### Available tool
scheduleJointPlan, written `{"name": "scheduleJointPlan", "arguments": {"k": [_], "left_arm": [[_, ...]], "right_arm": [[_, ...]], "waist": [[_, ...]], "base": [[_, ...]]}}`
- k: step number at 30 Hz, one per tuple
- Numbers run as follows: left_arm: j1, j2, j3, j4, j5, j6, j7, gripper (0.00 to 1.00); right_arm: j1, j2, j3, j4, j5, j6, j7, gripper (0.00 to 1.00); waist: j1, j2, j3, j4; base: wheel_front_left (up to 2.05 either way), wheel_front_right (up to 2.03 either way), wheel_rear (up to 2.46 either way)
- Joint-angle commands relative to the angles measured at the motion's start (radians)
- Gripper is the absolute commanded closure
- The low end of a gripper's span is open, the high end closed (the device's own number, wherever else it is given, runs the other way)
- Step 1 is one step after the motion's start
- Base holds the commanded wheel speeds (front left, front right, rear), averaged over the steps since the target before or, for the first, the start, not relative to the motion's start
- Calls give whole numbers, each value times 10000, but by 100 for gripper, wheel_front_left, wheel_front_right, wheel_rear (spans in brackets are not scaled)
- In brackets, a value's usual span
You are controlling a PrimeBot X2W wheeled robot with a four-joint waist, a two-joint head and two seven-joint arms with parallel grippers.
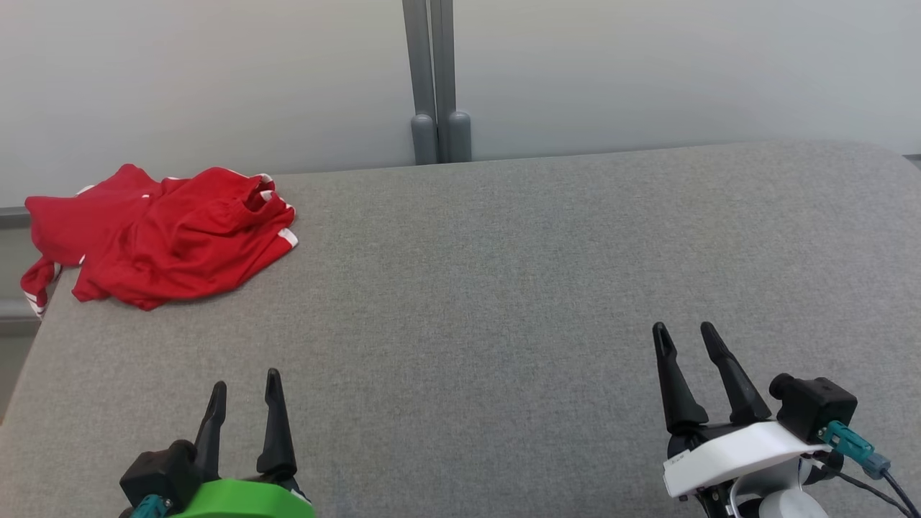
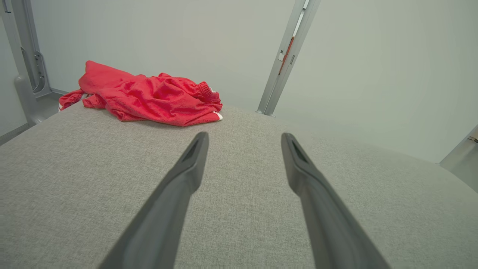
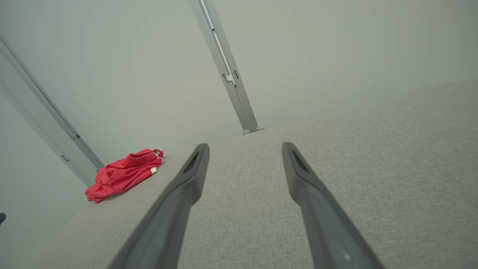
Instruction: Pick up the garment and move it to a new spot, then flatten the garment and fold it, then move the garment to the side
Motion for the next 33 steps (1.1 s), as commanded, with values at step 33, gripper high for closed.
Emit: {"name": "scheduleJointPlan", "arguments": {"k": [33], "left_arm": [[337, 98, -308, -122, 2317, 358, -664, 0]], "right_arm": [[253, -66, 204, -98, -2357, 20, -686, 0]], "waist": [[0, 0, 25, 48]], "base": [[0, 0, 0]]}}
